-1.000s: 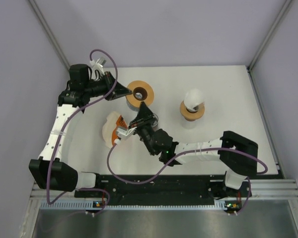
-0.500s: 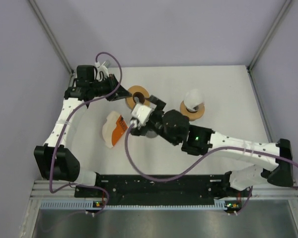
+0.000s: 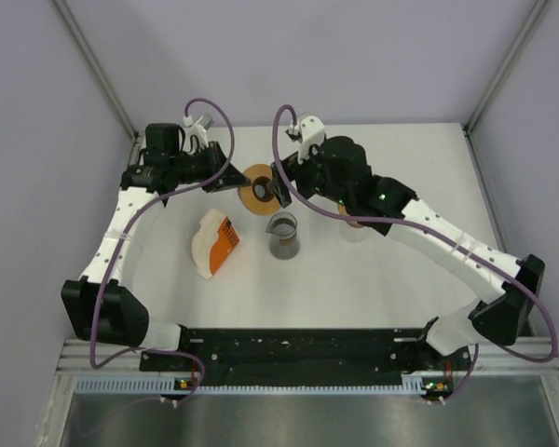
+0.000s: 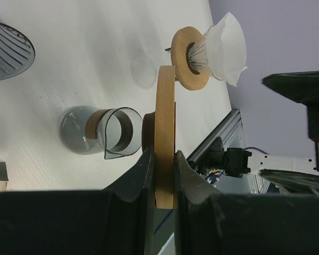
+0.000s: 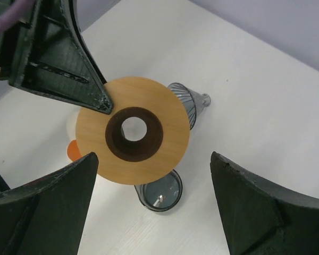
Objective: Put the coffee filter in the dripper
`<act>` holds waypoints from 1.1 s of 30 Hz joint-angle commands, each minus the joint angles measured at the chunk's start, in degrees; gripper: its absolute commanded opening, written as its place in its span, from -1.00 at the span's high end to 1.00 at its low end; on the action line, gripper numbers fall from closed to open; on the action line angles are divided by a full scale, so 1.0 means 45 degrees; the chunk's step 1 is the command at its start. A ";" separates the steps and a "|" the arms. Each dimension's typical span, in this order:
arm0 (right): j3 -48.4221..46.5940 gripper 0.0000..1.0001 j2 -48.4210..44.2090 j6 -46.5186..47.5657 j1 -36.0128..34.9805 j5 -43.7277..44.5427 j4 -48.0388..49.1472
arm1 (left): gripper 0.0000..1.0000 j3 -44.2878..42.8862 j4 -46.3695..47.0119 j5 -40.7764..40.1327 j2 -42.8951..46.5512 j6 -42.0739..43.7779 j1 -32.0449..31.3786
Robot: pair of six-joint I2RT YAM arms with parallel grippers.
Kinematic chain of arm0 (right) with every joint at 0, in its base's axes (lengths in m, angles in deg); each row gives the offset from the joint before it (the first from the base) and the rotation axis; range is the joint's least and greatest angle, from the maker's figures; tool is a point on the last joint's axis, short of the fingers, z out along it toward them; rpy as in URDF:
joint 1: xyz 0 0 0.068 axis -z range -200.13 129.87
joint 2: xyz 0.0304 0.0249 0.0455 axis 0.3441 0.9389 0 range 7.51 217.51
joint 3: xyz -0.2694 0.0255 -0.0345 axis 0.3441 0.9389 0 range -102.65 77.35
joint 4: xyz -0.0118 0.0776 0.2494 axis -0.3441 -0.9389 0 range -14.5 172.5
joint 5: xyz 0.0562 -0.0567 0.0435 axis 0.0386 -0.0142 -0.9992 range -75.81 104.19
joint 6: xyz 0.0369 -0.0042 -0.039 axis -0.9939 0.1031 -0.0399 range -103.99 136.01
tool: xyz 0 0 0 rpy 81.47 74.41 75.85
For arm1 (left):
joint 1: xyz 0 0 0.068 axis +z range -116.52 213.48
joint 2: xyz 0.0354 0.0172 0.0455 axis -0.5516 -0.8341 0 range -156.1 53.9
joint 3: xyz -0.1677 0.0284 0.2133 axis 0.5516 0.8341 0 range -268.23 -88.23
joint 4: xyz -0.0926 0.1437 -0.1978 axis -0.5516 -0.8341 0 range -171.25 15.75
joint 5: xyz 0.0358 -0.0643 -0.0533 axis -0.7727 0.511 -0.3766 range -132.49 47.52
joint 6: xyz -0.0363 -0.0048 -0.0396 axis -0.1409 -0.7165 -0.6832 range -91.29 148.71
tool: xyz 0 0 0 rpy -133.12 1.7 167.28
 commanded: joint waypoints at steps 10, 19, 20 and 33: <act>-0.2149 -0.39 0.2719 -0.0463 0.0578 -0.1181 -0.1349 | 1.00 -0.0458 0.0303 0.0722 0.0766 -0.0136 -0.0288; -0.2540 -0.23 0.3442 -0.0346 0.1007 -0.1298 -0.1251 | 1.00 -0.0477 0.0323 0.0898 0.0786 -0.0136 -0.0308; -0.2579 -0.16 0.3482 -0.0326 0.1008 -0.1298 -0.1251 | 1.00 -0.0497 0.0303 0.0936 0.0805 -0.0136 -0.0308; -0.2247 1.00 0.3091 0.0200 0.1086 -0.0732 -0.2653 | 0.23 -0.1451 -0.1197 -0.1052 0.0143 0.1676 -0.0289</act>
